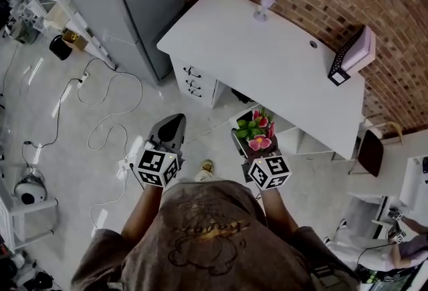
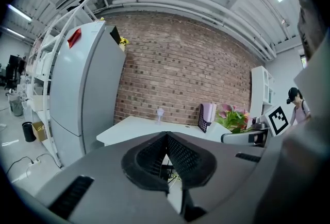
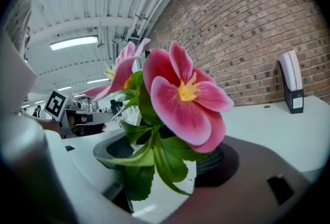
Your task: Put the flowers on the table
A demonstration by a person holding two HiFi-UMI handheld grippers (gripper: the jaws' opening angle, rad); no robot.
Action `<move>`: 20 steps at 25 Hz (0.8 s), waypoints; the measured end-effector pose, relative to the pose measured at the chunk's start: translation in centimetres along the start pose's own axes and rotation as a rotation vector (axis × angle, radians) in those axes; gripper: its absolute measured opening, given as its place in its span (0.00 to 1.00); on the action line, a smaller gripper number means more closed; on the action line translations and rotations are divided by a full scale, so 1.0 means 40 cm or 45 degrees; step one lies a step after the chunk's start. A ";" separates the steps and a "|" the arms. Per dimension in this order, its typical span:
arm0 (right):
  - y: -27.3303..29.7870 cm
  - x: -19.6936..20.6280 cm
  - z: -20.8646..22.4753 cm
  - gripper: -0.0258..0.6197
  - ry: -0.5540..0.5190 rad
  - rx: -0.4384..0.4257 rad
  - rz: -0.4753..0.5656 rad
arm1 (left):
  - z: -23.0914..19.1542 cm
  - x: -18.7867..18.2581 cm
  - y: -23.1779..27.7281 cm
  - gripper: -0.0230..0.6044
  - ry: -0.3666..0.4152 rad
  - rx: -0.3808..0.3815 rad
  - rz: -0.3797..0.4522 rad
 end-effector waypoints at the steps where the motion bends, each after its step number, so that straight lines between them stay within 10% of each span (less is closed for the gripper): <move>1: 0.012 -0.005 0.017 0.57 0.000 -0.004 -0.002 | -0.002 -0.004 0.017 0.07 -0.003 -0.005 -0.006; 20: 0.228 -0.079 0.204 0.57 0.014 -0.001 -0.020 | -0.100 -0.081 0.283 0.07 -0.016 -0.010 -0.036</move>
Point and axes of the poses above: the fingertips, and each gripper's own axes: y forward along the fingers, z to its right, x out of its underside, the point moved 10 cm from there along -y, backward along the fingers, and after that the axes turned 4 degrees about -x, right-handed, at the moved point
